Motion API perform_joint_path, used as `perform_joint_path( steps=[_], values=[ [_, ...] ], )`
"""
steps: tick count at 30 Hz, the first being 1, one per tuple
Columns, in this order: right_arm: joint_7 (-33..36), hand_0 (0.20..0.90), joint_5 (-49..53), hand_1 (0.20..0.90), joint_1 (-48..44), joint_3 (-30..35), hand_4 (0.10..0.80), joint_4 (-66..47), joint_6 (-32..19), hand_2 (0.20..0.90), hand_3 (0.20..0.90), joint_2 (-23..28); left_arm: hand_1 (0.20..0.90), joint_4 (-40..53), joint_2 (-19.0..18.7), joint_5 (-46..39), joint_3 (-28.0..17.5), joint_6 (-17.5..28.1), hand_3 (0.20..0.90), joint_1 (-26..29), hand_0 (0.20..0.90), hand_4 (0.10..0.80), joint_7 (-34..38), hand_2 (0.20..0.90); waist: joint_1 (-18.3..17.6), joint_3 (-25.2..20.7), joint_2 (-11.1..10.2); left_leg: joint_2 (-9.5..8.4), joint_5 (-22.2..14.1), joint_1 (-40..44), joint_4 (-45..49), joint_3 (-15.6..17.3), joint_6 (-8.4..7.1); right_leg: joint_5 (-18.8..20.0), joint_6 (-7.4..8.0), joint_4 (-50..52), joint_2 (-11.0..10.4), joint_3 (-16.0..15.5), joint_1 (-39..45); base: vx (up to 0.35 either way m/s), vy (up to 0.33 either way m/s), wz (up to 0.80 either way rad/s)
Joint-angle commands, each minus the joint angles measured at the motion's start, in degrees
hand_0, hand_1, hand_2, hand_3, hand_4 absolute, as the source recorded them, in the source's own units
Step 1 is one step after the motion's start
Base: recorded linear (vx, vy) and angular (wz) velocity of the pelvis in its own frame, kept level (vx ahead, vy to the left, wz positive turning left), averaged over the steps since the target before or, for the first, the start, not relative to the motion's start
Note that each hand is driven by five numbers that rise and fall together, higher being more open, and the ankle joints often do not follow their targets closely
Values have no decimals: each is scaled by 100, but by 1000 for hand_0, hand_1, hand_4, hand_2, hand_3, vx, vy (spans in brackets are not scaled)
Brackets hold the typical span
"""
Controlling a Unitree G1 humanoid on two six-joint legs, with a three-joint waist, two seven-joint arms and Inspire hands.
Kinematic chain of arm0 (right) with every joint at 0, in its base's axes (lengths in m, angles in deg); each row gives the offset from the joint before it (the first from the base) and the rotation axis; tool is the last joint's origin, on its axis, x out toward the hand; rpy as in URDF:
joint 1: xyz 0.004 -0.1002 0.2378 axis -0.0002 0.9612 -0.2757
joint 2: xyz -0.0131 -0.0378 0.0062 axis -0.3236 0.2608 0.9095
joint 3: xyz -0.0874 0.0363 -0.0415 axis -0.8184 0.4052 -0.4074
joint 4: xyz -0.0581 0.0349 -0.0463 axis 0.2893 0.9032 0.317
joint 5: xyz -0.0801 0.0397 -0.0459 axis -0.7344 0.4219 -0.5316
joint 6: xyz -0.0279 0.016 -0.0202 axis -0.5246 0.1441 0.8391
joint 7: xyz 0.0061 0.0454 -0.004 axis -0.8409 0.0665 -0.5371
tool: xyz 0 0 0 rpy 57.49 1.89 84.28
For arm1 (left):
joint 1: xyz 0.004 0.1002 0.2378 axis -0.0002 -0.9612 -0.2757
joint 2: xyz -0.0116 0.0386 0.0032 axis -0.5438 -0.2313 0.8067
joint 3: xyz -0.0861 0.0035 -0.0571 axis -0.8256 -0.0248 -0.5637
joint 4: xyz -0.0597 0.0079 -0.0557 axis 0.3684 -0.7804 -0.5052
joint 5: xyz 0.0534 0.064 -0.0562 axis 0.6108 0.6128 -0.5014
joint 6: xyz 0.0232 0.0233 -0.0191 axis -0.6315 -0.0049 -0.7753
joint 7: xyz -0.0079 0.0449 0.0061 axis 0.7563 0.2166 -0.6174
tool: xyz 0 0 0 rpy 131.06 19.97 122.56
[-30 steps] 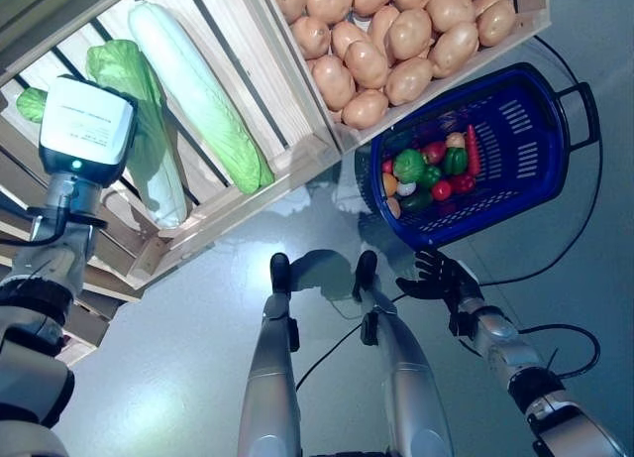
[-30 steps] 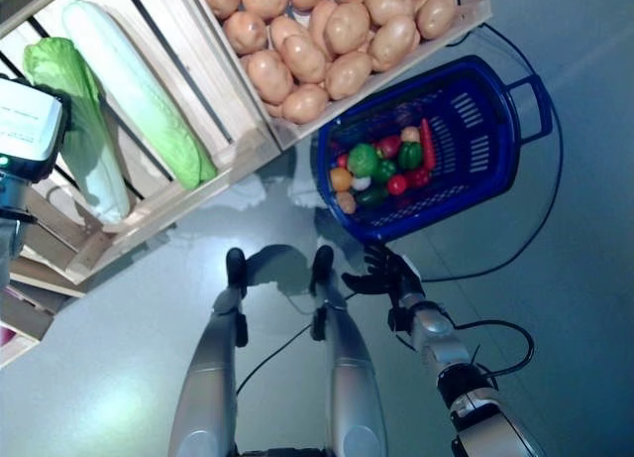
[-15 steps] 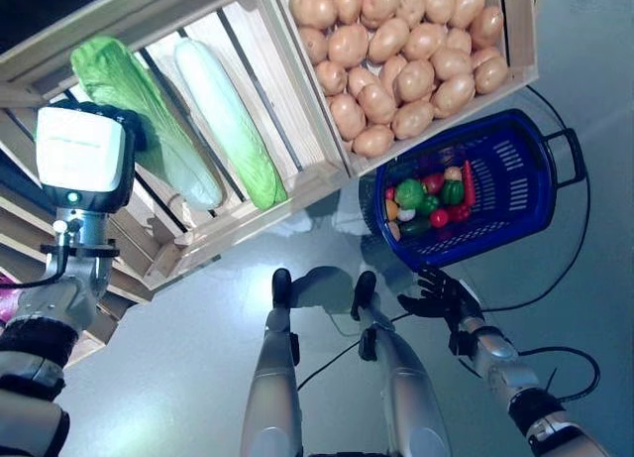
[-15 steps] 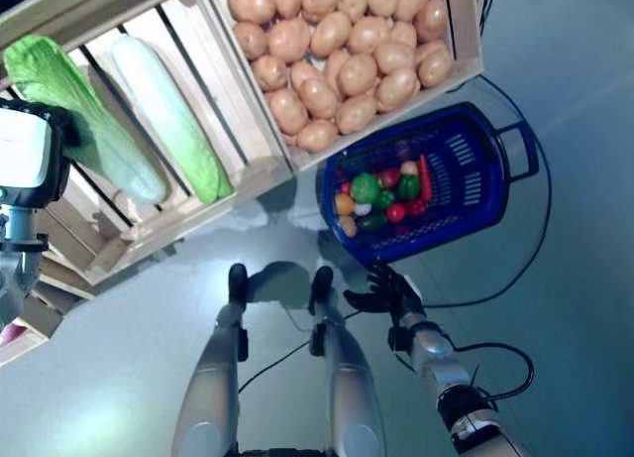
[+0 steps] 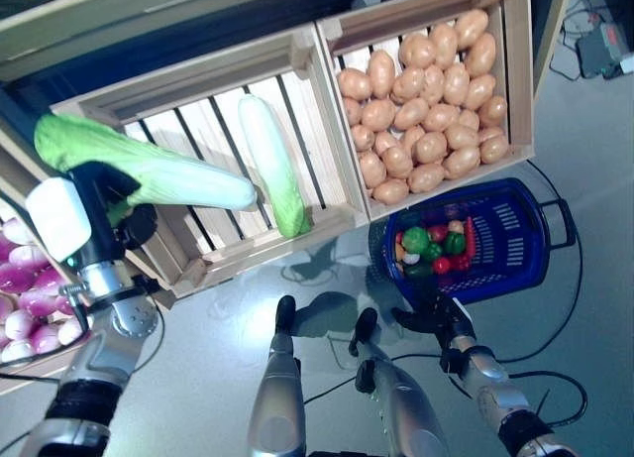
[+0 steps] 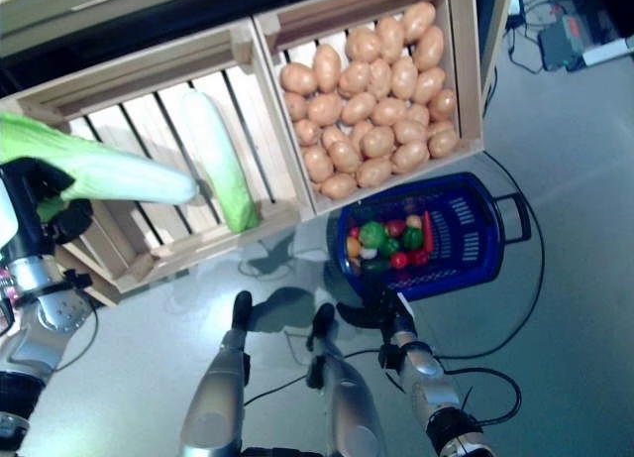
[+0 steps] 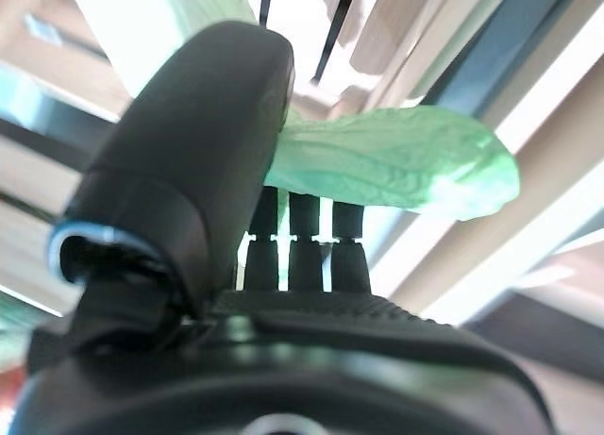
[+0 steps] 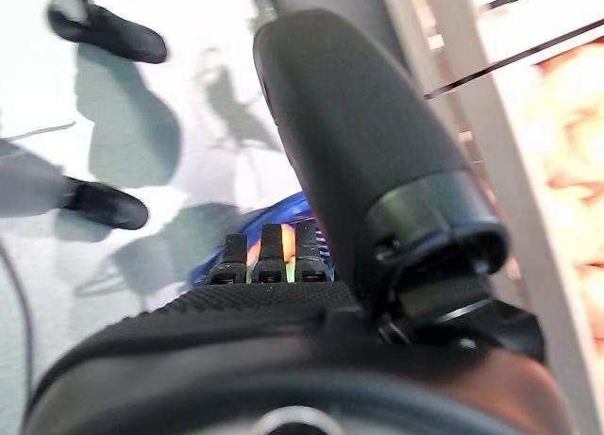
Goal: Put vegetables into the basket
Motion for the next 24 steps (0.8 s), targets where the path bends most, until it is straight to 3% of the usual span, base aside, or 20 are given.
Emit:
perform_joint_path(
  steps=[1, 3, 7, 13, 24],
  values=[
    [211, 900, 58, 900, 374, 383, 800, -825, -684, 900, 900, 184, 300, 715, 274, -1394, -439, 729, 300, -80, 300, 400, -1012, 300, -66, -310, 73, -290, -107, -224, 306, 7, -157, -308, 304, -108, -308, -222, 762, 83, -11, 8],
    [185, 900, -119, 900, 646, 586, 800, -1271, -744, 900, 900, 146, 300, 1028, 729, -2561, -384, 483, 300, -402, 300, 400, -2004, 300, -87, -478, 96, -303, -98, 24, 179, 14, -138, -249, 336, -262, -306, -212, 1022, 113, 17, 5],
    [40, 900, -180, 900, 1021, 862, 800, -1909, -796, 900, 900, 163, 300, 1299, 1148, -3485, -263, -38, 300, -812, 300, 400, -2958, 300, -148, -812, 133, -311, -53, 253, 56, 54, -97, -149, 367, -412, -330, -227, 1299, 119, 44, 3],
    [-339, 900, -20, 900, 1275, 1134, 800, -2840, -742, 900, 900, 348, 300, 1312, 1369, -3823, -114, -552, 300, -1130, 300, 400, -3475, 300, -306, -1275, 229, -330, -71, 716, -219, 131, -44, -35, 408, -661, -352, -122, 1601, 108, 95, -4],
    [-1374, 900, 1186, 900, 1262, 1093, 800, -4127, -18, 900, 900, 396, 300, 1374, 1462, -4038, 224, -1269, 300, -1165, 300, 400, -3842, 300, -444, -1813, 321, -337, -152, 1302, -652, 160, 35, 78, 498, -892, -376, -3, 1877, 61, 38, -3]
  ],
)
